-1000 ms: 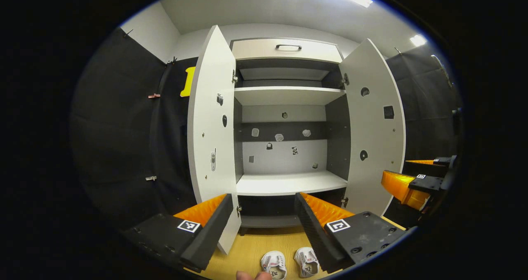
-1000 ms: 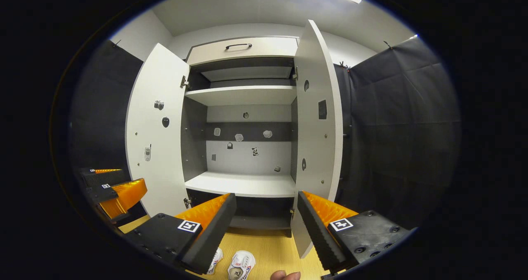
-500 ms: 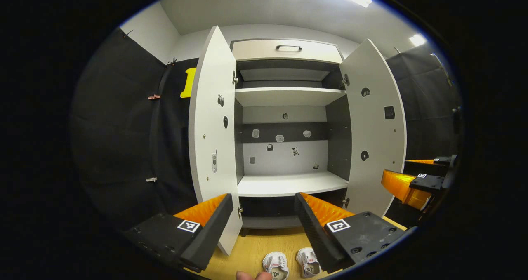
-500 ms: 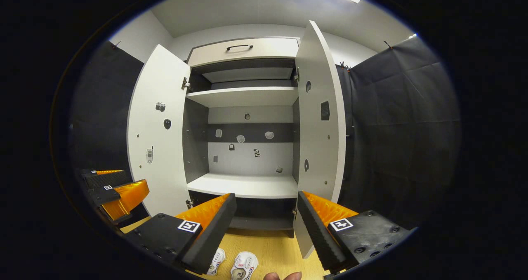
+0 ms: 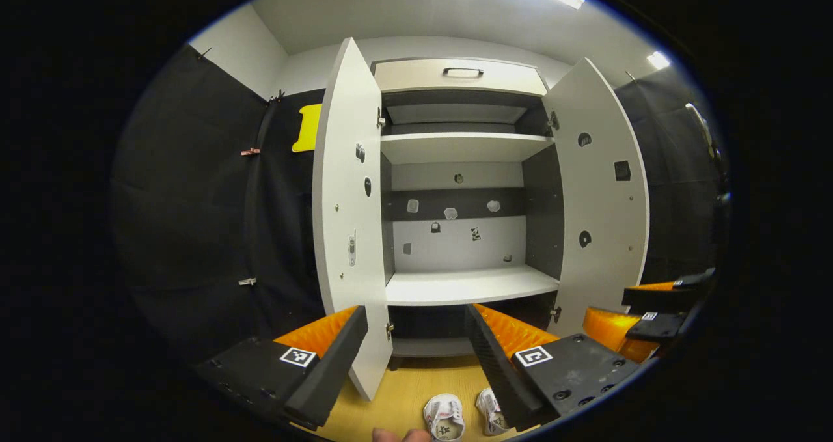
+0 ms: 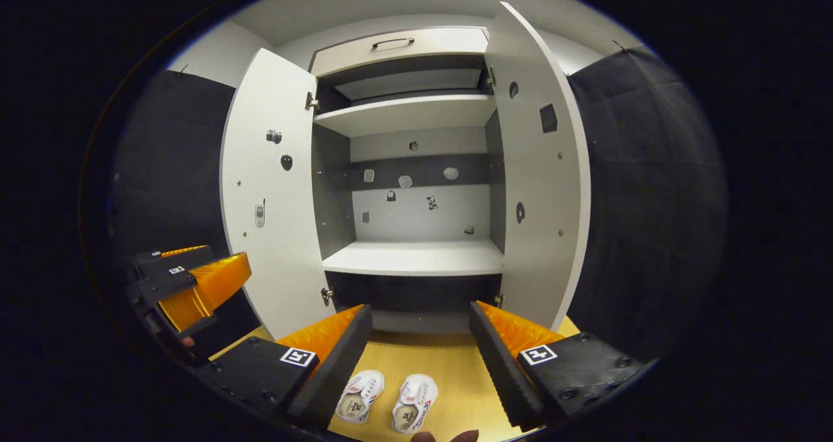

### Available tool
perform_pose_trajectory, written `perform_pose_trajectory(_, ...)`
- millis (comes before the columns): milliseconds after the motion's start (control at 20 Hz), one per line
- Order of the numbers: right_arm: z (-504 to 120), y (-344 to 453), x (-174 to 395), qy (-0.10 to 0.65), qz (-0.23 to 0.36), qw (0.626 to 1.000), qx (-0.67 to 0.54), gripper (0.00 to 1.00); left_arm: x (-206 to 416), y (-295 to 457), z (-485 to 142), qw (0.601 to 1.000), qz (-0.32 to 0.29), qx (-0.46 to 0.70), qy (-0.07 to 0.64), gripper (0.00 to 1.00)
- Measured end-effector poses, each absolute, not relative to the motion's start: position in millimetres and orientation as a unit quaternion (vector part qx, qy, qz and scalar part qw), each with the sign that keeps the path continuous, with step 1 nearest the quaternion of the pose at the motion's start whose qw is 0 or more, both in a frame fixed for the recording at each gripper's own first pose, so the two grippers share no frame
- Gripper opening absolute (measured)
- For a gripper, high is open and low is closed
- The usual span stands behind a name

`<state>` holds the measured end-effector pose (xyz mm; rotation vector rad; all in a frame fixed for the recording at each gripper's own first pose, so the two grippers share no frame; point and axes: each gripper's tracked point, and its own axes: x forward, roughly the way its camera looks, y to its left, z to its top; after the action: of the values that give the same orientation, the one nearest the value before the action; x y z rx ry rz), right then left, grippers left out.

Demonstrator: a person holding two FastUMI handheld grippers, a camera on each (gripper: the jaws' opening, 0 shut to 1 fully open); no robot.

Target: Grab one shoe with the right hand and put it into the shoe cabinet, grab the other shoe with the left hand and put it into the shoe cabinet; then close the right door with the right hand and the left door with the left hand.

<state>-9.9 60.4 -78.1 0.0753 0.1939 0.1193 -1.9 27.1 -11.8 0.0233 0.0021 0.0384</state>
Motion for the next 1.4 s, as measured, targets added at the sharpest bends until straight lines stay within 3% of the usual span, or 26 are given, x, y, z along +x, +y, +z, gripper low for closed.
perform_pose_trajectory(550,-287.5,103.2,-44.2,0.304,0.079,0.946,0.085,0.97,-13.0,60.0,-57.3,0.997,0.056,0.021,0.049,0.95)
perform_pose_trajectory(850,-371.8,115.7,-35.6,0.356,0.064,0.927,0.098,0.76,-14.0,75.1,-77.7,0.995,0.067,0.019,0.073,0.95)
perform_pose_trajectory(1050,-418.3,115.7,-21.5,0.381,0.042,0.919,0.094,0.74,-8.7,84.1,-86.7,0.994,0.073,0.025,0.084,0.95)
perform_pose_trajectory(1150,-437.1,109.4,-12.0,0.387,0.026,0.917,0.087,0.58,-5.3,86.2,-91.3,0.993,0.073,0.023,0.088,0.95)
perform_pose_trajectory(1300,-452.9,107.8,5.2,0.389,0.009,0.916,0.096,0.59,-3.7,89.2,-101.3,0.992,0.074,0.026,0.095,0.95)
perform_pose_trajectory(1400,-465.6,110.8,18.0,0.385,0.007,0.918,0.091,0.46,-1.9,92.0,-108.6,0.992,0.075,0.028,0.101,0.95)
